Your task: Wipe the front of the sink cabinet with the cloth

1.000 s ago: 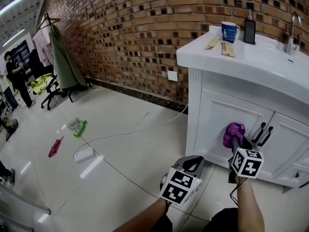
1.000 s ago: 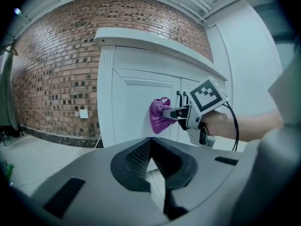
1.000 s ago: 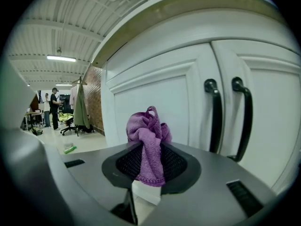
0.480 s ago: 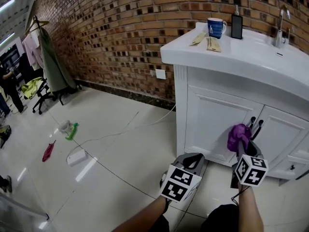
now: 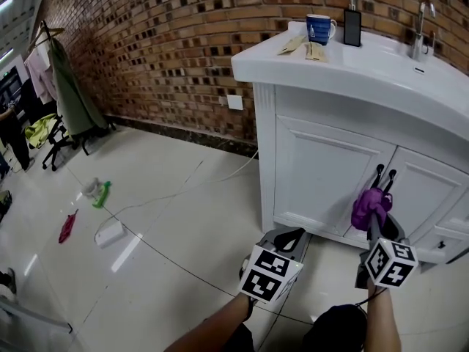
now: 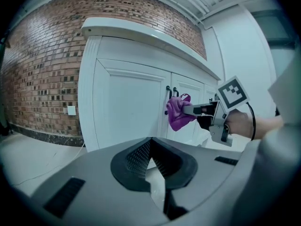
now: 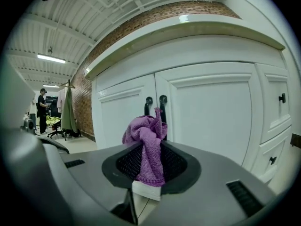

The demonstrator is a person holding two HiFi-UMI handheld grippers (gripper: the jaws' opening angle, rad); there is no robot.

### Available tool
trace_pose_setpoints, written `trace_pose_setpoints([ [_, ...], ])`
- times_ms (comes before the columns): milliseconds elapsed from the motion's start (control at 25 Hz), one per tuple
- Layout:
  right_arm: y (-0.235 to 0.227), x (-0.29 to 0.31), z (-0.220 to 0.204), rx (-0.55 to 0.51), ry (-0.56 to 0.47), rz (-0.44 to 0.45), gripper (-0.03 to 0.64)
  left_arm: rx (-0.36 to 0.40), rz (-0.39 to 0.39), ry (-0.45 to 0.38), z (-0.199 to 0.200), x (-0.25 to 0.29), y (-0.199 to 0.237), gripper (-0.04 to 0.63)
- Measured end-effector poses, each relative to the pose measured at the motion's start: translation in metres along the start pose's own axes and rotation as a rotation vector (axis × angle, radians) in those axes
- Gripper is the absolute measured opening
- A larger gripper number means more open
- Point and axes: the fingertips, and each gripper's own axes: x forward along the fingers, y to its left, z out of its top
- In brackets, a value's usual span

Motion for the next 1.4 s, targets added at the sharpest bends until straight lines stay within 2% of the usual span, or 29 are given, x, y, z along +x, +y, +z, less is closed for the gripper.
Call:
trace_pose_setpoints([
  [280, -0.002, 0.026, -0.026, -0.014, 0.086, 0.004, 0.1, 0.001, -0.01, 0.008, -0.002, 0.004, -0.005, 0.005],
  [600, 0.028, 0.058, -0.034, -0.005, 0.123, 0.07, 0.1, -0.005, 0.014, 0.014, -0.003, -0.003, 0.006, 0.005],
  [920, 0.076, 0.083, -0.029, -0.037, 0.122, 0.162, 0.1, -0.026, 0.046, 0.019, -0.011, -0.008, 0.024, 0.005],
  [1400, 0.162, 0.118, -0.03, -0.084, 0.135, 0.329, 0.1, -0.056, 0.134, 0.02, -0.016, -0.026, 0.061, 0.005],
])
